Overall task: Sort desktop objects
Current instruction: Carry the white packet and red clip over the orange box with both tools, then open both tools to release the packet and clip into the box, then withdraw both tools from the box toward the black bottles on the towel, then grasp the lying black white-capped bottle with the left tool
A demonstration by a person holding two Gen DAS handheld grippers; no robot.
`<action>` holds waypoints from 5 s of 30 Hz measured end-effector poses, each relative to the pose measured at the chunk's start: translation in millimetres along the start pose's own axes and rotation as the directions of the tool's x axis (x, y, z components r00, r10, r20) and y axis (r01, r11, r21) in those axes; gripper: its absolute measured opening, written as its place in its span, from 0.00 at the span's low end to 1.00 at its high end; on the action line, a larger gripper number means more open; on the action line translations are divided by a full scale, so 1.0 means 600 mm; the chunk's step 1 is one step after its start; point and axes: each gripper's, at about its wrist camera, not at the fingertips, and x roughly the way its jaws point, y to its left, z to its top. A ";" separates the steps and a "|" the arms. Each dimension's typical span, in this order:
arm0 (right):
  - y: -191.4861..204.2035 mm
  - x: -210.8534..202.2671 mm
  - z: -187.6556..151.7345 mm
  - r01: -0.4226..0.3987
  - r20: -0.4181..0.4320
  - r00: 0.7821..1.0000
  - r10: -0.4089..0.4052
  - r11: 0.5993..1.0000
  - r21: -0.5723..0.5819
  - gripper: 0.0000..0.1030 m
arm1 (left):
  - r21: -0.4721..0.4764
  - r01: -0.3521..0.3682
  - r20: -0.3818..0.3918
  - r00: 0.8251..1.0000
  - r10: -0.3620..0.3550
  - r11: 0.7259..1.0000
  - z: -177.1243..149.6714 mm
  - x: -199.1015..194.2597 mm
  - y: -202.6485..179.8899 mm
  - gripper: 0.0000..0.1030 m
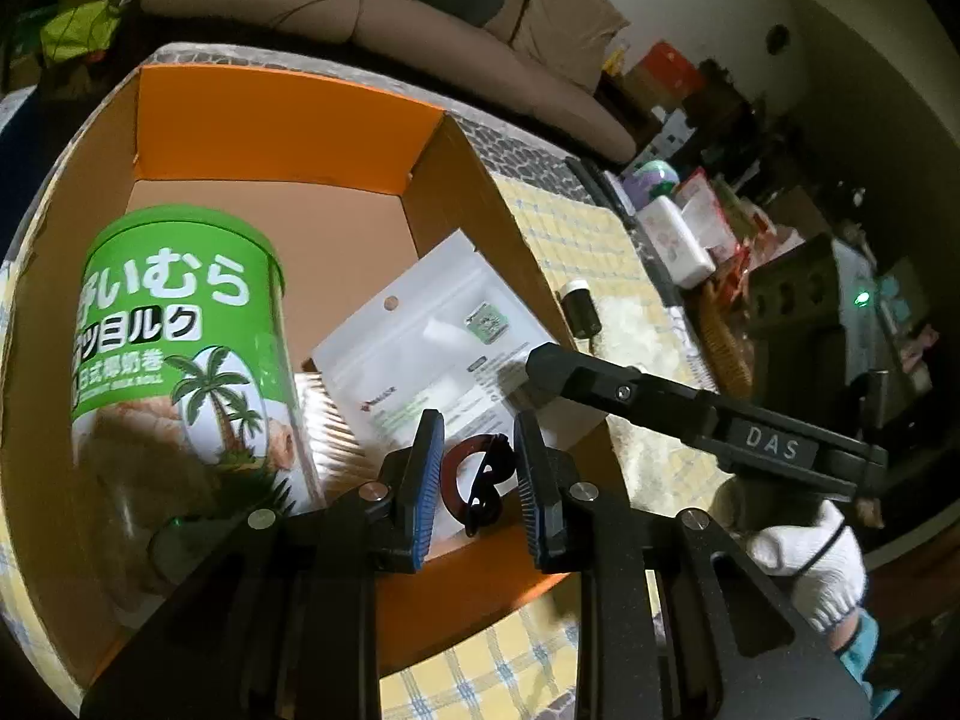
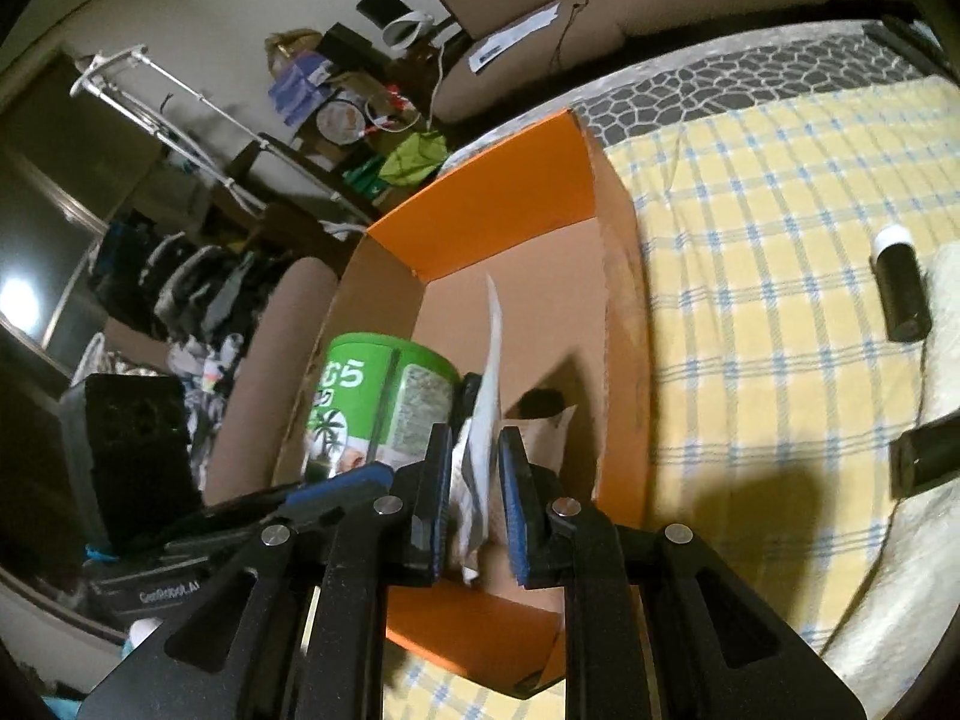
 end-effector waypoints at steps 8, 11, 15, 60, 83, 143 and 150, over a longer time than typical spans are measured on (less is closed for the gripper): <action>0.036 -0.002 -0.002 0.173 -0.005 0.984 -0.176 0.971 -0.168 0.33 | 0.047 -0.044 -0.015 0.999 0.045 0.998 -0.004 0.010 -0.013 0.22; 0.033 -0.010 -0.002 0.175 0.014 0.984 -0.175 0.970 -0.168 0.40 | 0.062 -0.050 -0.027 0.998 0.051 0.997 -0.007 0.014 -0.016 0.21; 0.027 -0.019 -0.003 0.159 0.031 0.987 -0.156 0.976 -0.152 0.42 | 0.076 -0.045 -0.052 0.997 0.049 0.996 -0.014 0.024 -0.023 0.21; -0.094 -0.160 -0.016 0.425 0.180 0.897 -0.404 0.899 -0.103 1.00 | 0.128 -0.098 0.002 0.995 0.099 0.987 -0.043 0.036 -0.109 1.00; -0.255 -0.354 -0.057 0.411 0.272 0.860 -0.431 0.902 0.130 1.00 | 0.189 -0.351 0.160 0.932 0.324 0.917 -0.034 0.103 -0.282 1.00; -0.284 -0.320 -0.023 0.268 0.332 0.886 -0.323 0.942 0.201 1.00 | 0.124 -0.226 -0.032 0.972 0.231 0.966 -0.030 0.253 -0.269 0.55; -0.212 -0.252 0.026 0.401 0.388 0.821 -0.419 0.907 0.132 1.00 | 0.167 -0.161 0.006 0.987 0.163 0.973 -0.019 0.152 -0.276 0.55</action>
